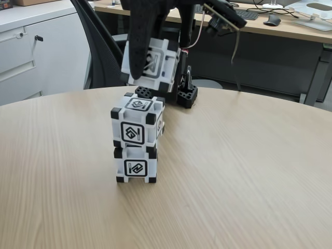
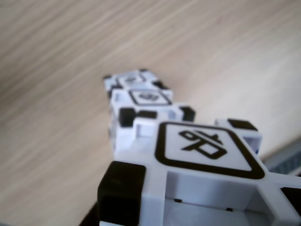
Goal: Stack cubes from left to right.
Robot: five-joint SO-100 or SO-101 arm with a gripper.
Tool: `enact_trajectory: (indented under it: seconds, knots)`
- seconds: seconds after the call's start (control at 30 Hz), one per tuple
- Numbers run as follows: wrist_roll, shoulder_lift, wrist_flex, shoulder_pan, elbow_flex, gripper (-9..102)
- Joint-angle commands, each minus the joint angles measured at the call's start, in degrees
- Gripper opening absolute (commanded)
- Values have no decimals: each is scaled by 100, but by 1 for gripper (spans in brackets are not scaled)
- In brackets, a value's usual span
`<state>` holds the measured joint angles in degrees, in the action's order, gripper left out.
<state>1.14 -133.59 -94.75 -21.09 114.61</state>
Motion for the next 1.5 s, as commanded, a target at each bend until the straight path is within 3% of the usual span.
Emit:
enact_trajectory:
  seconds: [0.0,0.77,1.03,1.47]
  knots:
    - [-70,-79,9,-35,-229,0]
    - [-237,800,70,-44,-220,0]
    - [-510,756,79,-44,-220,27]
    - [-694,694,79,-35,-220,39]
